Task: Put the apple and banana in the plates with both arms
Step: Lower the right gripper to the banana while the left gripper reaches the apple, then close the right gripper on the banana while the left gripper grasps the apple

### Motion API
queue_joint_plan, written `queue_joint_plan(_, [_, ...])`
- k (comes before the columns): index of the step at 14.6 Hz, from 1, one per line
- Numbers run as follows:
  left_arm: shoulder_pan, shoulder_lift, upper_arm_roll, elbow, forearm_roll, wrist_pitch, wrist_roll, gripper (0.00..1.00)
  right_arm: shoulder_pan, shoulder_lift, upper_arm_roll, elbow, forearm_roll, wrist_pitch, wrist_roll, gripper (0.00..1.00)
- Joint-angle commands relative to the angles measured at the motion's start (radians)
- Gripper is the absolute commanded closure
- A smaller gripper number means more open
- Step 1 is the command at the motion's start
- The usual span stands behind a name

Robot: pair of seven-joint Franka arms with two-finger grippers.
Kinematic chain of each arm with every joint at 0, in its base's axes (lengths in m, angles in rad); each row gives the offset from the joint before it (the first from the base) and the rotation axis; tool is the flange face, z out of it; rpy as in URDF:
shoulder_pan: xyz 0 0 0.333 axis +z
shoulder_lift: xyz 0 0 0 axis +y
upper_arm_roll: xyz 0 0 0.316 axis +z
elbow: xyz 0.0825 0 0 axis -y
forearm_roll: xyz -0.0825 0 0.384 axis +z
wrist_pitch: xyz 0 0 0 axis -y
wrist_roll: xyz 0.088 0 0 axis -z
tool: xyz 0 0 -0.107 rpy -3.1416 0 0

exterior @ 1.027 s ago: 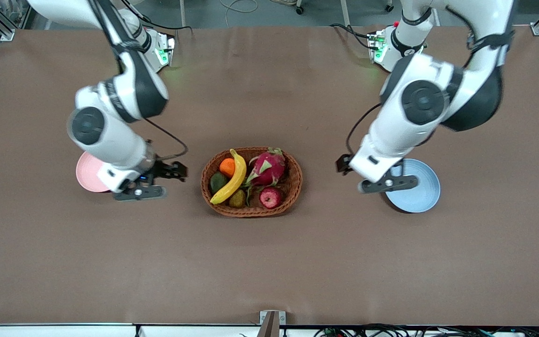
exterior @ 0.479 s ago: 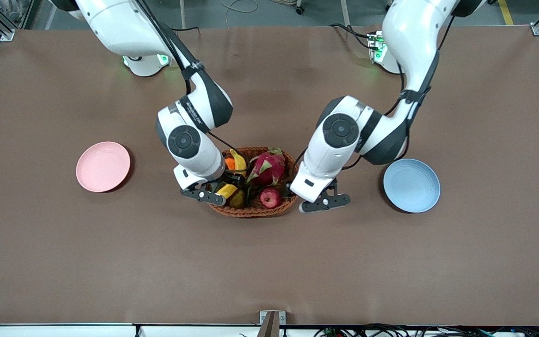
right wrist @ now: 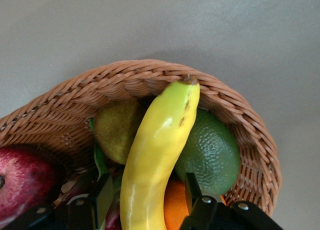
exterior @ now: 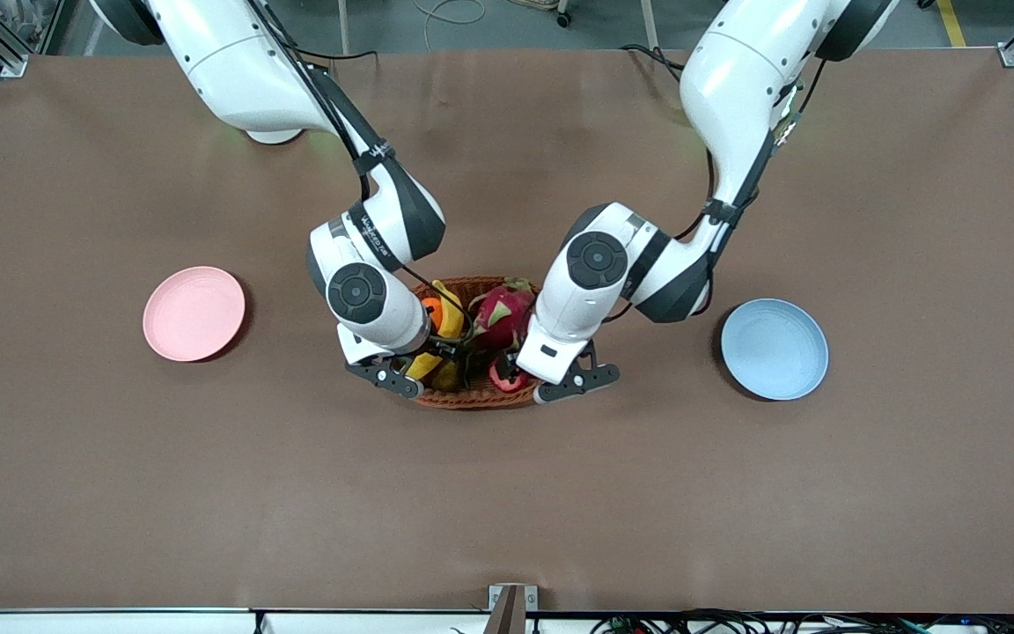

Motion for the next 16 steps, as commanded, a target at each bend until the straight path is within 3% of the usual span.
queue_joint_plan(1, [-0.023, 0.048, 0.006, 0.031, -0.021, 0.051, -0.034, 0.00, 0.005, 0.015, -0.002, 0.018, 0.025, 0.005, 0.014, 0.34])
queue_joint_plan(8, [-0.051, 0.089, 0.006, 0.029, -0.024, 0.134, -0.096, 0.00, 0.014, 0.035, -0.002, 0.017, 0.025, 0.005, 0.013, 0.43])
queue_joint_plan(14, [-0.058, 0.111, 0.008, 0.026, -0.024, 0.136, -0.089, 0.01, 0.022, 0.032, -0.002, 0.017, 0.017, 0.000, -0.024, 0.78])
queue_joint_plan(16, [-0.060, 0.120, 0.008, 0.028, -0.024, 0.136, -0.096, 0.07, 0.019, 0.029, -0.002, 0.017, 0.018, -0.003, -0.044, 0.82])
